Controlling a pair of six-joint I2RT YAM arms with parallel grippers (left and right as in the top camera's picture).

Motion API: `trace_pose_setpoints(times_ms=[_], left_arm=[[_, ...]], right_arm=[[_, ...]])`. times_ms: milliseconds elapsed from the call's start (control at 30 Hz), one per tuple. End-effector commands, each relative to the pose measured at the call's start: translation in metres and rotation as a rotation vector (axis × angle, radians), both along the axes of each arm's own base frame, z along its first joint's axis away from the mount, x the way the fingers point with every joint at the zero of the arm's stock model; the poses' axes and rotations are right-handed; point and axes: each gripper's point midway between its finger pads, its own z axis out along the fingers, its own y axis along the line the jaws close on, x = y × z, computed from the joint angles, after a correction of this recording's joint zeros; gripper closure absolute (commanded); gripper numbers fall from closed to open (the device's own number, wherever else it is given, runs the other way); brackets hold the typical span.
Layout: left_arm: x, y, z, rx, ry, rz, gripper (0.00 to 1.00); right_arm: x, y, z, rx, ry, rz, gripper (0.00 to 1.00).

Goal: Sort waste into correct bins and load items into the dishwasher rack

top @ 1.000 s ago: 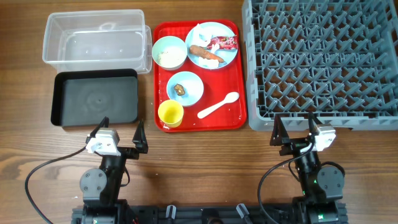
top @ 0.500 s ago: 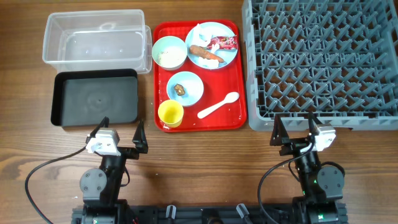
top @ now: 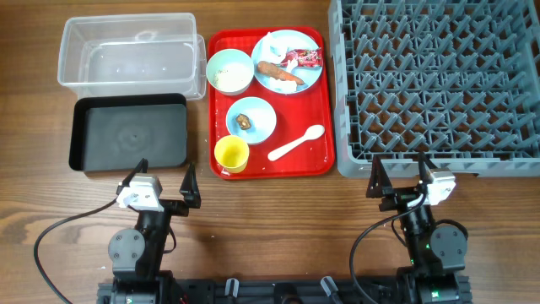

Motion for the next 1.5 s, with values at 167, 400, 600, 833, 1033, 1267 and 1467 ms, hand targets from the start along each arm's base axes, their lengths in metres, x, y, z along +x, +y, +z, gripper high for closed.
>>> trace_pose_setpoints(times_ms=[167,400,600,833,1033,1267,1467], left_arm=[[0.0,0.001,-0.002,0.005,-0.002,0.006,0.0],[0.0,0.001,-0.002,0.005,-0.002,0.006,0.0],[0.0,0.0,-0.002,0.005,-0.002,0.005,0.0],[0.0,0.001,-0.002,0.005,-0.002,0.006,0.0],[0.0,0.0,-0.001,0.005,-0.002,0.005,0.0],[0.0,0.0,0.0,0.005,-0.009,0.005,0.0],[-0.001,-0.006,0.014,0.003,-0.065,-0.033,0.0]], right_arm=[[0.0,-0.003,0.001,0.013,-0.004,-0.017,0.0],[0.0,-0.003,0.001,0.013,-0.004,-0.017,0.0],[0.0,-0.003,0.001,0.013,-0.004,-0.017,0.0],[0.001,-0.016,0.003,0.005,-0.015,-0.093,0.0],[0.002,-0.021,0.004,0.008,-0.018,-0.118,0.0],[0.0,-0.02,0.03,0.029,-0.119,-0.113,0.0],[-0.004,-0.016,0.052,0.034,-0.196,-0.089,0.0]])
